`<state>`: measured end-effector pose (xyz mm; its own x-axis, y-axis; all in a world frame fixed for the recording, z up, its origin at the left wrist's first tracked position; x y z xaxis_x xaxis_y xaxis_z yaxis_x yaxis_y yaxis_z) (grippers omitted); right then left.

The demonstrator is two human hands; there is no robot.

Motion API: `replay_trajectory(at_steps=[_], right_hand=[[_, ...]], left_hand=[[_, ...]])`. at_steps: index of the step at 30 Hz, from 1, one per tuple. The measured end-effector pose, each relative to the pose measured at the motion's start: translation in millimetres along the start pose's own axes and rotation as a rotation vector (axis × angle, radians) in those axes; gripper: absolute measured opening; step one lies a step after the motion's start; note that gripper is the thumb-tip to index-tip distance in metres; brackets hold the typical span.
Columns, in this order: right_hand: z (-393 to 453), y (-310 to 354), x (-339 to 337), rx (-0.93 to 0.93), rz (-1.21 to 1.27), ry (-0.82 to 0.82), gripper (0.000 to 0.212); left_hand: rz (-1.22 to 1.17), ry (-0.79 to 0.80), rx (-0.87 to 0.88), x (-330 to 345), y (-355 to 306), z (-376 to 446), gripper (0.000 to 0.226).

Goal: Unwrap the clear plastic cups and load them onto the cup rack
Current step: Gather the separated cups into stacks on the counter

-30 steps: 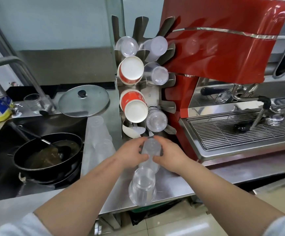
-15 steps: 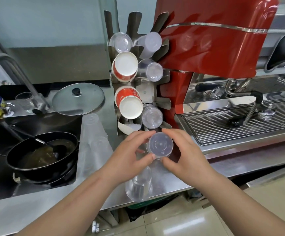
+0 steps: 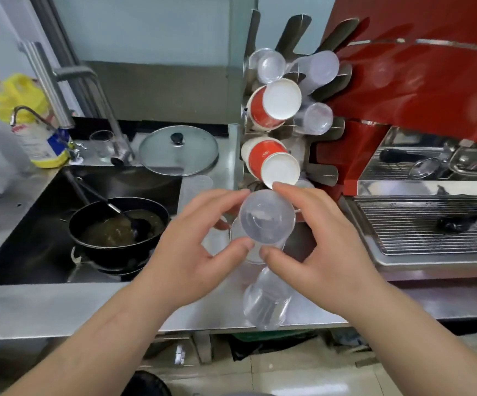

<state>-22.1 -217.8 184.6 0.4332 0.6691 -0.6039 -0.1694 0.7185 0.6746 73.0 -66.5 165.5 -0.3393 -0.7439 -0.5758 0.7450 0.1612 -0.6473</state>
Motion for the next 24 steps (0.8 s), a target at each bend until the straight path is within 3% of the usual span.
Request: replay_trajectory(at_steps=[10, 16, 24], right_hand=[[56, 1, 70, 0.047, 0.011, 0.081, 0.070], [70, -27, 97, 0.143, 0.024, 0.099, 0.065], [67, -82, 136, 0.370, -0.133, 0.290, 0.053]], left_hand=[[0.009, -0.002, -0.162, -46, 59, 4, 0.049], [-0.039, 0.114, -0.278, -26, 109, 14, 0.048], [-0.063, 0.267, -0.419, 22, 168, 0, 0.038]])
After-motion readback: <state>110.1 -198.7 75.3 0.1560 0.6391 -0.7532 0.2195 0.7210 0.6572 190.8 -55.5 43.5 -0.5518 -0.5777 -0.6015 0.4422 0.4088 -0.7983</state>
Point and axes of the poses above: each hand's wrist, its own z-axis towards the middle knuckle, its own x-axis out of the palm, y = z × x, the point moved 4 cm from there along z, towards the middle knuckle, and after that the axes turned 8 degrees about z, right-handed, at the moved point
